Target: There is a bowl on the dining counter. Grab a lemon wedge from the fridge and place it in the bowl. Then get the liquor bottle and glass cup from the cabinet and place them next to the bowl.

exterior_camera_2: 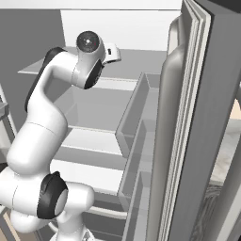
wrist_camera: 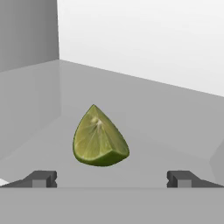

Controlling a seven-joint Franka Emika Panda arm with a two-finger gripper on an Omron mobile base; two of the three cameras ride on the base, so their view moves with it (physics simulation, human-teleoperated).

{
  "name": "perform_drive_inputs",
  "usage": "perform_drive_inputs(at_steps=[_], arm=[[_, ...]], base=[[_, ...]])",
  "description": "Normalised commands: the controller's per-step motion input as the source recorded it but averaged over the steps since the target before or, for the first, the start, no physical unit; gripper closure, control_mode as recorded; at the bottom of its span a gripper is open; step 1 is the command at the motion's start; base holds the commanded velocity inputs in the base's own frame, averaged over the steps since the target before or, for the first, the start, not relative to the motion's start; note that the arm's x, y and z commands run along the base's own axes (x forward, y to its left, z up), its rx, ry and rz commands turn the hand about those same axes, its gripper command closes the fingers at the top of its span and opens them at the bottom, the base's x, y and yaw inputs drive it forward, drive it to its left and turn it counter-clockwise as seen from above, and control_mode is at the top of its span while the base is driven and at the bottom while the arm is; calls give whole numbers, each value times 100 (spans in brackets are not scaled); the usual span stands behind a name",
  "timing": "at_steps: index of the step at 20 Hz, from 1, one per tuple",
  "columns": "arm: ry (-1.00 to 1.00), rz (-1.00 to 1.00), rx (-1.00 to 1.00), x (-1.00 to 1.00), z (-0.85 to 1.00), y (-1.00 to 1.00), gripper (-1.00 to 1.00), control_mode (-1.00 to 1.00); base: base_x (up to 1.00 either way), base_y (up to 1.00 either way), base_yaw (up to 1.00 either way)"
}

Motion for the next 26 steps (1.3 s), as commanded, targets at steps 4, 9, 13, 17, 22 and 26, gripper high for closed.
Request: perform_drive_inputs(at_steps=[4, 9, 13, 17, 22, 26], arm=[[0, 4, 0, 18, 0, 0, -100, -100], [0, 7, 0, 16, -1, 0, -100, -100], [0, 7, 0, 19, -3, 1, -100, -100], [0, 7, 0, 16, -10, 6, -100, -100], [0, 8, 0, 8, -16, 12, -100, -100], [0, 8, 0, 11, -14, 9, -100, -100]], base=[[0, 0, 0], [0, 0, 0], [0, 0, 0], [0, 0, 0], [0, 0, 0], [0, 0, 0]])
